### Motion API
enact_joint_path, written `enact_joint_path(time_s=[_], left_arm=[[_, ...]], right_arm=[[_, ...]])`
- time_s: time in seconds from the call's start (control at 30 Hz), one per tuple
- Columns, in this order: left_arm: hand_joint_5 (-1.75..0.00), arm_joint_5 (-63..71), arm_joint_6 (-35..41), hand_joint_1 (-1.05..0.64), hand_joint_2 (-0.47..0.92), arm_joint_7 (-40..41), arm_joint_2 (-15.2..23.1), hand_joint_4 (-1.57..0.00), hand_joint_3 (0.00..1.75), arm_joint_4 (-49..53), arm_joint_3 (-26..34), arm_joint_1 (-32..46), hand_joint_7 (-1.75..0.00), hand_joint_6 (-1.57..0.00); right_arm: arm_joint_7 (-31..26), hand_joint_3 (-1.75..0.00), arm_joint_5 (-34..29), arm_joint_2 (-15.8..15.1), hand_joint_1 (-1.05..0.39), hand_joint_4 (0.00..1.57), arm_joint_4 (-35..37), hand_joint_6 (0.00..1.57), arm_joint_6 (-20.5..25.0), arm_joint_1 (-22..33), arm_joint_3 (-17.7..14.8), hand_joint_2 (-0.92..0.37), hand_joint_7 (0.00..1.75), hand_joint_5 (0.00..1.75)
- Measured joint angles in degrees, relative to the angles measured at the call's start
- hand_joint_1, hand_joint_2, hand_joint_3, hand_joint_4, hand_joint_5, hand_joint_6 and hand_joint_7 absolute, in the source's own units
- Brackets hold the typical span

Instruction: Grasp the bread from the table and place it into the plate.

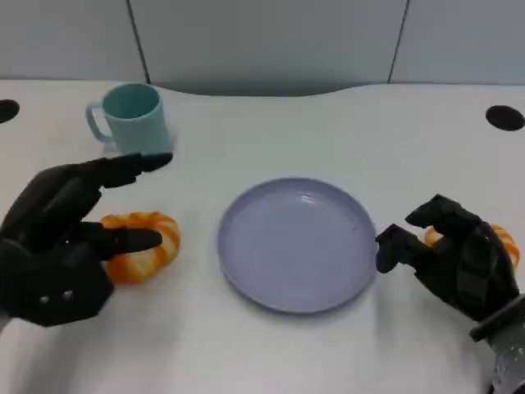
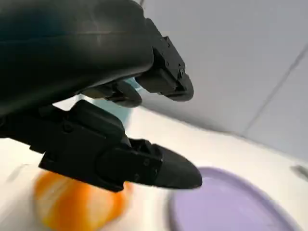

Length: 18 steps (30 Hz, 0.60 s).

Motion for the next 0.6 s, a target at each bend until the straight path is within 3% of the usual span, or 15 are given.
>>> enact_joint_path(time_s=[0.2,0.5,0.57,0.6], left_arm=[[-0.01,6.3,5.1,-1.02,0.92,9.0,1.4,-0.17,0.2,15.6,-9.1,-8.0,0.0,-0.23],[0.0,6.0,11.9,-1.04,0.92,9.5,-0.9,-0.12,0.23,26.7,-15.1,-11.1,0.0,-0.14],[-0.01,6.0,14.1,-1.01,0.92,8.6,-1.6,-0.14,0.19,27.6,-16.1,-11.3,0.0,-0.13],[-0.05,5.8,15.4,-0.91,0.89,7.6,-2.0,-0.22,0.11,28.2,-16.4,-11.5,-0.01,-0.15]], right_arm=[[1.0,0.0,0.1,0.2,-0.6,0.77,-0.2,0.91,-0.2,0.0,0.0,-0.89,0.67,1.32],[-0.6,0.0,0.1,1.4,-0.61,0.8,-3.3,0.95,0.4,2.0,0.2,-0.88,0.64,1.32],[-0.3,0.0,0.1,1.5,-0.6,0.8,-3.3,0.95,0.3,2.0,0.1,-0.88,0.63,1.31],[-0.2,0.0,0.2,1.5,-0.58,0.81,-3.3,0.97,0.3,2.0,0.1,-0.87,0.62,1.3]])
